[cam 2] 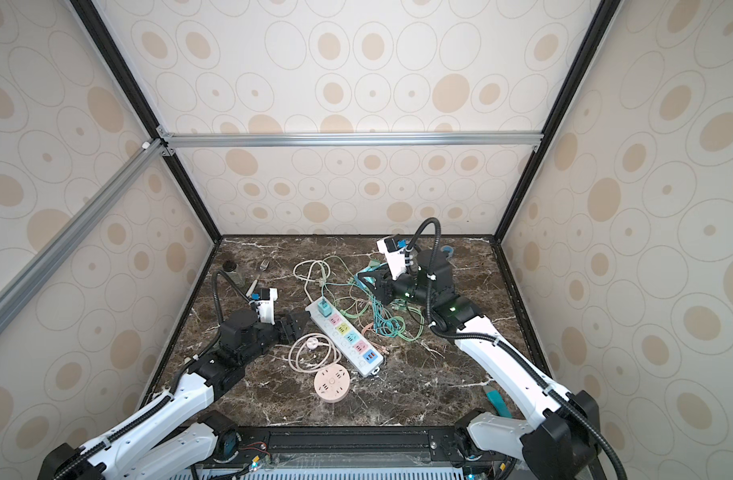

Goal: Insert the plug
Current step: 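Open the left gripper and carry the charger away with the right gripper, then lower the teal charger with the right gripper over an empty strip socket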

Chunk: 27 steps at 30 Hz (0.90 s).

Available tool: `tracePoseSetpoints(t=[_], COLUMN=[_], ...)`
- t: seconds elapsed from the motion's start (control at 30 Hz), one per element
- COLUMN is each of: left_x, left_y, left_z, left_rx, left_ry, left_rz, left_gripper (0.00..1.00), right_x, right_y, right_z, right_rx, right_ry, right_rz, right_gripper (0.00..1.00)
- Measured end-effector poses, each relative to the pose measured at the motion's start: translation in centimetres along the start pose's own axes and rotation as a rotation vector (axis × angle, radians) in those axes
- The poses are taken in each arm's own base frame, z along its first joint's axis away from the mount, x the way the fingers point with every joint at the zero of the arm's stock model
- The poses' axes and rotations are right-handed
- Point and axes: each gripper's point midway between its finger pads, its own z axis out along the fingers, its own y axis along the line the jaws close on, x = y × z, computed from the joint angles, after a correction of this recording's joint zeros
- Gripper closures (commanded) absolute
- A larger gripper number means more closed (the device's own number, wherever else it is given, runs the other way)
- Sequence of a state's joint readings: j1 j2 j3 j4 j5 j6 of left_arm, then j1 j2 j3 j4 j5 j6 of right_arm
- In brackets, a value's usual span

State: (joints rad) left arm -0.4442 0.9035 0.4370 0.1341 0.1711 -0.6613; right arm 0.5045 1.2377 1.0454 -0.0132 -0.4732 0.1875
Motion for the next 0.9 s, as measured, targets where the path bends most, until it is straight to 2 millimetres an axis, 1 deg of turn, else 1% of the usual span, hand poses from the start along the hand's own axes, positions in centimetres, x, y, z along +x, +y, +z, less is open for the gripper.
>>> tracePoseSetpoints(t=[0.07, 0.17, 0.23, 0.3, 0.47, 0.53, 0.67, 0.8, 0.9], left_x=[0.6, 0.8, 0.6, 0.6, 0.9, 1.0, 1.4, 2.2, 2.7], left_y=[1.6, 3.1, 3.6, 4.2, 5.2, 5.3, 5.6, 6.2, 6.7], left_z=[0.4, 0.8, 1.2, 1.5, 2.7, 3.1, 4.0, 4.9, 5.5], left_rx=[-0.040, -0.080, -0.093, -0.105, -0.116, -0.108, -0.091, -0.089, -0.087], left_ry=[0.012, 0.020, 0.017, 0.016, 0.032, 0.037, 0.053, 0.084, 0.104], left_rz=[-0.018, -0.035, -0.041, -0.047, -0.056, -0.055, -0.050, -0.049, -0.051], left_gripper=[0.32, 0.33, 0.34, 0.35, 0.40, 0.42, 0.41, 0.39, 0.41], right_x=[2.1, 5.0, 6.6, 7.7, 9.1, 9.6, 11.0, 13.1, 13.9], right_y=[-1.2, -2.3, -2.3, -2.0, -0.9, -1.0, -1.6, -1.4, -1.2], right_z=[1.4, 3.5, 4.6, 5.8, 8.3, 9.0, 10.6, 11.9, 12.6], right_rx=[0.018, 0.037, 0.041, 0.038, 0.009, 0.005, 0.018, 0.017, 0.012], right_ry=[0.072, 0.163, 0.216, 0.256, 0.297, 0.300, 0.316, 0.357, 0.367], right_rz=[0.017, 0.028, 0.021, 0.003, -0.036, -0.033, -0.030, -0.034, -0.035], right_gripper=[0.94, 0.94, 0.94, 0.93, 0.94, 0.94, 0.95, 0.96, 0.97])
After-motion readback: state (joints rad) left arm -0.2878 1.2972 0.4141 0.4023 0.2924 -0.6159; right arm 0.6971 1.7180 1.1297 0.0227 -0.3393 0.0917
